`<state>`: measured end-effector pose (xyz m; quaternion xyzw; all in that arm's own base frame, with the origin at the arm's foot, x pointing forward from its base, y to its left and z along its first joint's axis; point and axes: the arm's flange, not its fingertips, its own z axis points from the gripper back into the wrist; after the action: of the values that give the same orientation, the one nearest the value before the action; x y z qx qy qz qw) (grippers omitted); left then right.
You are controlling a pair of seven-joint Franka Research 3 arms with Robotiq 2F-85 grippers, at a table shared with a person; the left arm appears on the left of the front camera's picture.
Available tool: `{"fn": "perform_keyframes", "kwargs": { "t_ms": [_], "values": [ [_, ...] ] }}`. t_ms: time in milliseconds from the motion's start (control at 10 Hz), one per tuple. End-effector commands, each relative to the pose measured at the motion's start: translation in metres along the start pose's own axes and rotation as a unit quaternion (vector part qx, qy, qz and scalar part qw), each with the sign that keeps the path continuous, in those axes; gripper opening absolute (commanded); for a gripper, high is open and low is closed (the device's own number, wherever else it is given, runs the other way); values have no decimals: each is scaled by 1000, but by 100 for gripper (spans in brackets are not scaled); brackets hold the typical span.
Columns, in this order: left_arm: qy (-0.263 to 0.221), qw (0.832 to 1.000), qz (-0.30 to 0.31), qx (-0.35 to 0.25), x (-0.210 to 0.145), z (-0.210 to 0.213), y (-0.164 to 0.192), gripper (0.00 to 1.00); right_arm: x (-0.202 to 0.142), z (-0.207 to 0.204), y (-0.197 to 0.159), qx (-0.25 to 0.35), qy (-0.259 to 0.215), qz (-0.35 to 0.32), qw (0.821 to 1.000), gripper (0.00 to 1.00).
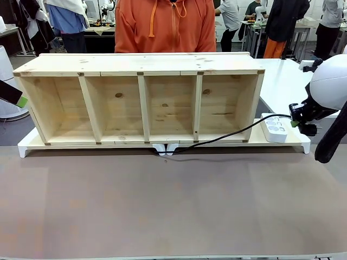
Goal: Perform cable management.
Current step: Pull the grasped Power Cable to the location of the Power Strip.
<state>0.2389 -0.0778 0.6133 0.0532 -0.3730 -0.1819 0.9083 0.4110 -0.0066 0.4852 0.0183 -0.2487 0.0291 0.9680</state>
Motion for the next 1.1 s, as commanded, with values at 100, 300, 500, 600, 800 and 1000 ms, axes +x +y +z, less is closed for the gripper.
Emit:
{"fn": "perform_keyframes", "kwargs": {
  "t_ms": [100, 300, 500, 600, 800, 1000],
  "values": [
    [-2, 1000, 2, 1, 1, -1, 0, 100, 0, 0, 0, 0, 0, 0, 1000, 16],
    [-2, 1000, 2, 1, 1, -1, 0, 100, 23, 9, 2, 5, -4, 22, 1000, 16],
    [-2, 1000, 2, 1, 1, -1, 0, 100, 41, 16, -1, 1, 6, 32, 999, 16],
    [-2, 1000, 2, 1, 1, -1, 0, 100, 47, 18, -3, 0, 9, 35, 999, 16],
    [-2, 1000, 2, 1, 1, -1, 0, 100, 65, 19, -12, -3, 13, 36, 999, 16],
    [-2, 1000, 2, 1, 1, -1, 0, 100, 89, 18, -22, 3, 15, 48, 999, 16]
  ]
}}
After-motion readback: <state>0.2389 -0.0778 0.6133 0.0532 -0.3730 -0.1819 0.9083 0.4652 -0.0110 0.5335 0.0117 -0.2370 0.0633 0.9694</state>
